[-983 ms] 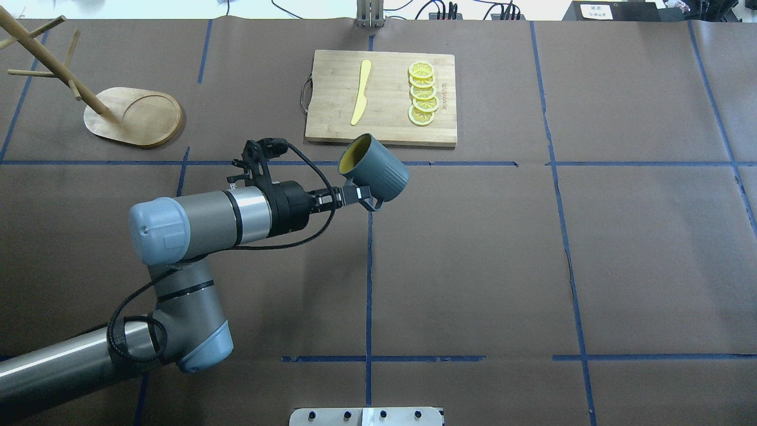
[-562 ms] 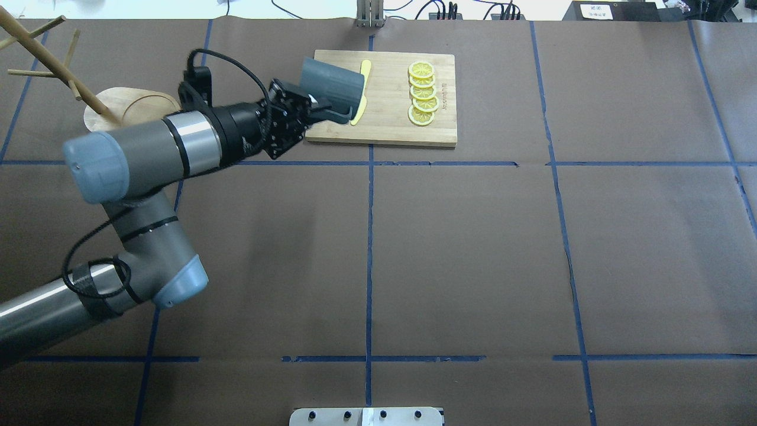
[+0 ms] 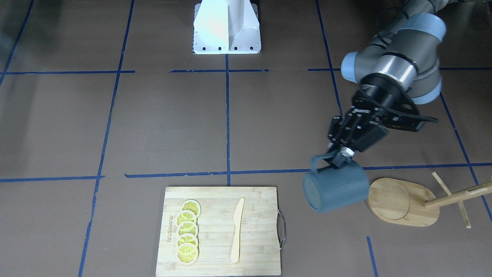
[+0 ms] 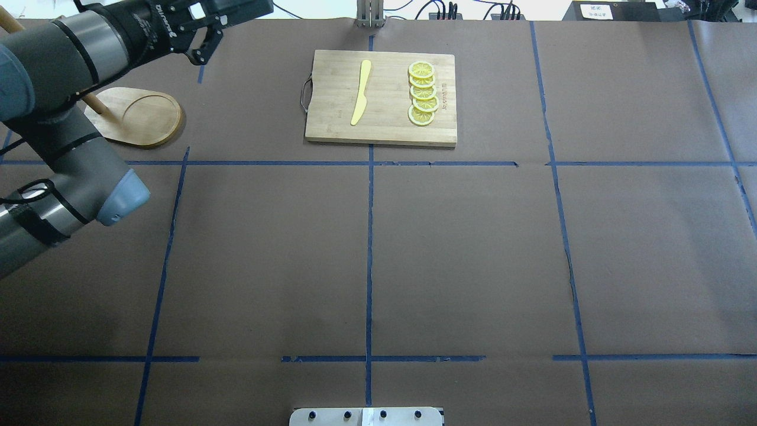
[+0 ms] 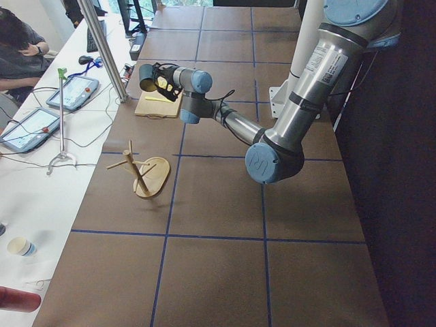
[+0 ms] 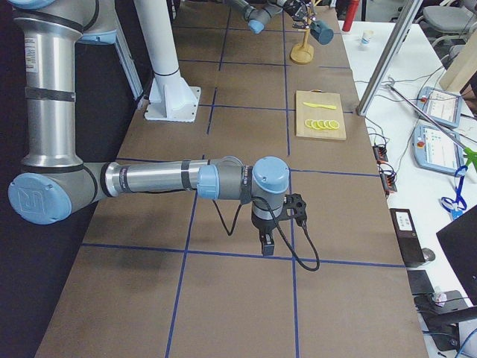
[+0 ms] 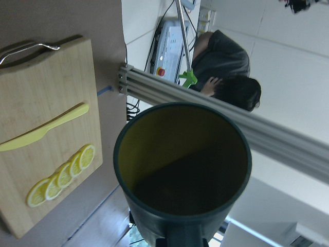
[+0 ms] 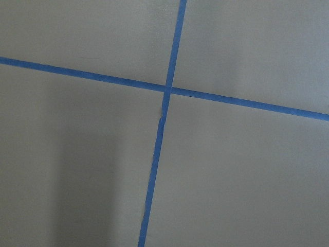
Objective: Hang cup on storage rack
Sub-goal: 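Carry the mug up toward the wooden rack with the left gripper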
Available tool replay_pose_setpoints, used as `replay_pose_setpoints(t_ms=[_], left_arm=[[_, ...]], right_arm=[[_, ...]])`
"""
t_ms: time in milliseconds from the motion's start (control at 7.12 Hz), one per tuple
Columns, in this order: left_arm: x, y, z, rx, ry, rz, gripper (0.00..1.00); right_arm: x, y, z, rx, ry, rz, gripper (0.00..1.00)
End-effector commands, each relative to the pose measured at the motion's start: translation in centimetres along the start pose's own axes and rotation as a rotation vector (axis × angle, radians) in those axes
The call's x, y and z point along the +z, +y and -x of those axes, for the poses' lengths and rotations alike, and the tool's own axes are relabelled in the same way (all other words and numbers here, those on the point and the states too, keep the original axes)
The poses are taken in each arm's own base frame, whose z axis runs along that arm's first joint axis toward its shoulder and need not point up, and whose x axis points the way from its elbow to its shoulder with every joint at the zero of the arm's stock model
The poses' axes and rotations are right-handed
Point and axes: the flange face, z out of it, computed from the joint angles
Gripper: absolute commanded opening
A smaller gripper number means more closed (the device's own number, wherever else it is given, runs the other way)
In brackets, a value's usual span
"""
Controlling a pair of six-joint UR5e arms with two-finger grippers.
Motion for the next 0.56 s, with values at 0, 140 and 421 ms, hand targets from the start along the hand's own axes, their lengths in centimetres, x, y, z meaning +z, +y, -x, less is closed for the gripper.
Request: replay_pose_setpoints(t_ms=[0, 140, 421], left_arm=[[-1.9, -6.1, -4.3, -0.132, 0.082, -0.04, 0.0], [-3.2, -9.3, -5.0, -0.174, 0.107, -0.041, 0.0], [-6.4, -15.2, -4.0, -0.165, 0.131, 0.002, 0.0]], right_arm=[[-0.2, -0.1, 0.2, 0.002, 0.002, -0.004, 1.0], [-0.2, -0.1, 0.2, 0.002, 0.002, -0.004, 1.0], [-0.2, -0.1, 0.2, 0.002, 0.003, -0.004, 1.0]])
